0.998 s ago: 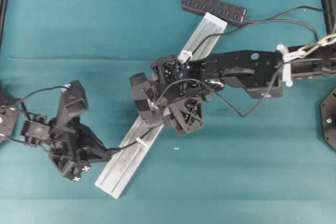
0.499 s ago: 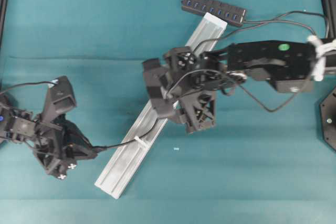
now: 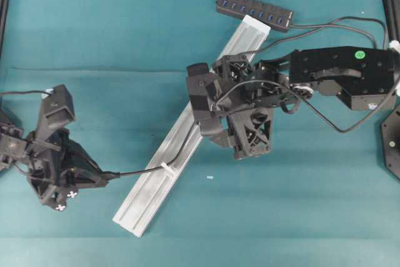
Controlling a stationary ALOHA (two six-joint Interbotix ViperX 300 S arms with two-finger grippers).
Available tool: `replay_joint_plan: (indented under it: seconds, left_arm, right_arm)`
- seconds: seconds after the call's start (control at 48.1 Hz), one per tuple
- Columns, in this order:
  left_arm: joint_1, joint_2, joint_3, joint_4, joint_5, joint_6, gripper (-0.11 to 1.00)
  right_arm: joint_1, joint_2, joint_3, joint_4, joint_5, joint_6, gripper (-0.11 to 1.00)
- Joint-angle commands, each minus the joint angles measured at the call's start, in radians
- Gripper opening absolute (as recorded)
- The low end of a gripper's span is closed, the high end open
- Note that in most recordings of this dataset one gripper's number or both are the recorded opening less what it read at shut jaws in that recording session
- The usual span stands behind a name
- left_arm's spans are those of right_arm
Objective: Pass the USB cable through three rings with both arms.
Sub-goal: 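Open the right gripper and pull the cable through with the left gripper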
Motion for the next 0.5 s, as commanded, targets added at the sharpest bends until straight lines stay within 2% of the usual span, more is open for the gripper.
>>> replay_joint_plan:
  seconds: [0.0,0.478]
  left_arm:
    - [-0.005,-0.061,-0.011,0.003,-0.005,0.002,0.09]
    - [0.0,-0.066,-0.017,0.002,-0.005,0.002,0.09]
  right_arm:
    - [0.003,-0.006,-0.006,-0.002,-0.011,0.009,0.79]
    - [0.003,-0.003,-0.008,0.0,-0.061,0.009,0.79]
